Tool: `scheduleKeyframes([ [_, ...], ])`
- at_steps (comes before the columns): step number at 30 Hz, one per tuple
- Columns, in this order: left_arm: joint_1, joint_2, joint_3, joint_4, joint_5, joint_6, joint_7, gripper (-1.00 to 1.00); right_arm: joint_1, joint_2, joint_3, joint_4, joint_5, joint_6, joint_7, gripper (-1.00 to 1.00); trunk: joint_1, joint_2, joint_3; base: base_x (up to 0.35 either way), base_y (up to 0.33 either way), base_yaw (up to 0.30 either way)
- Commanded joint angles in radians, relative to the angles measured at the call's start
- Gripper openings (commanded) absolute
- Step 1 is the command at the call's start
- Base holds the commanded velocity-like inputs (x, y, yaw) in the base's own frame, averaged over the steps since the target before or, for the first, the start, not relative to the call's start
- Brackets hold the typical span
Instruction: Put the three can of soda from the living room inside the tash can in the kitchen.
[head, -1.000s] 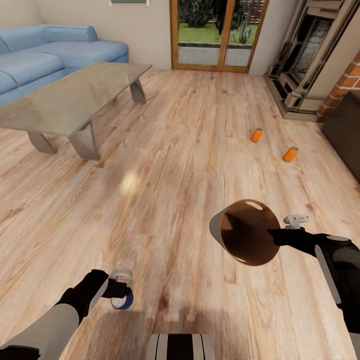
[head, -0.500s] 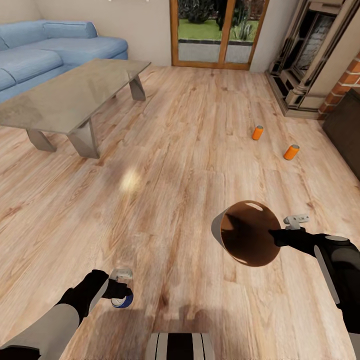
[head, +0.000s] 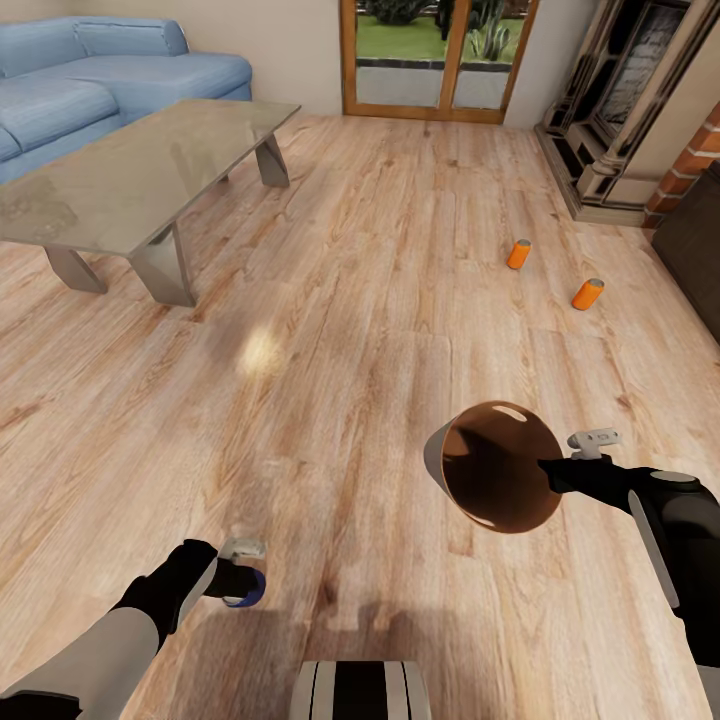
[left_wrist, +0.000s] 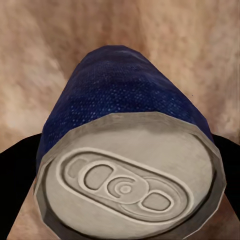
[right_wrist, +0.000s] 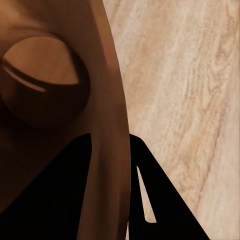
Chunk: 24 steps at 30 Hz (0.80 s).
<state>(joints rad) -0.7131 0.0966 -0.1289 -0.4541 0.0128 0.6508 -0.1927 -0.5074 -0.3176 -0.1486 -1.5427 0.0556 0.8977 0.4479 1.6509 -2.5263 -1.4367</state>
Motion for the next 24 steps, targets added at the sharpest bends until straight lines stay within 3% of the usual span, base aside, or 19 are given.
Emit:
scheduleKeyframes([
  [1,0.000,0.000,0.000,-0.002,-0.001,-0.001,0.000,-1.00,0.000,0.000,0.000,0.000,-0.016,0.003,0.003,-1.00,0.000,0.000,0.000,0.000,0.000,0.000],
  [4,0.000,0.000,0.000,-0.001,0.001,-0.001,-0.001,-1.00,0.000,0.000,0.000,0.000,-0.016,0.003,0.003,-1.00,0.000,0.000,0.000,0.000,0.000,0.000],
  [24,0.000,0.000,-0.001,-0.001,0.001,0.001,-0.001,-1.00,0.000,0.004,0.000,0.000,-0.016,0.003,0.003,-1.00,-0.009,0.005,0.077,0.000,0.000,0.000],
])
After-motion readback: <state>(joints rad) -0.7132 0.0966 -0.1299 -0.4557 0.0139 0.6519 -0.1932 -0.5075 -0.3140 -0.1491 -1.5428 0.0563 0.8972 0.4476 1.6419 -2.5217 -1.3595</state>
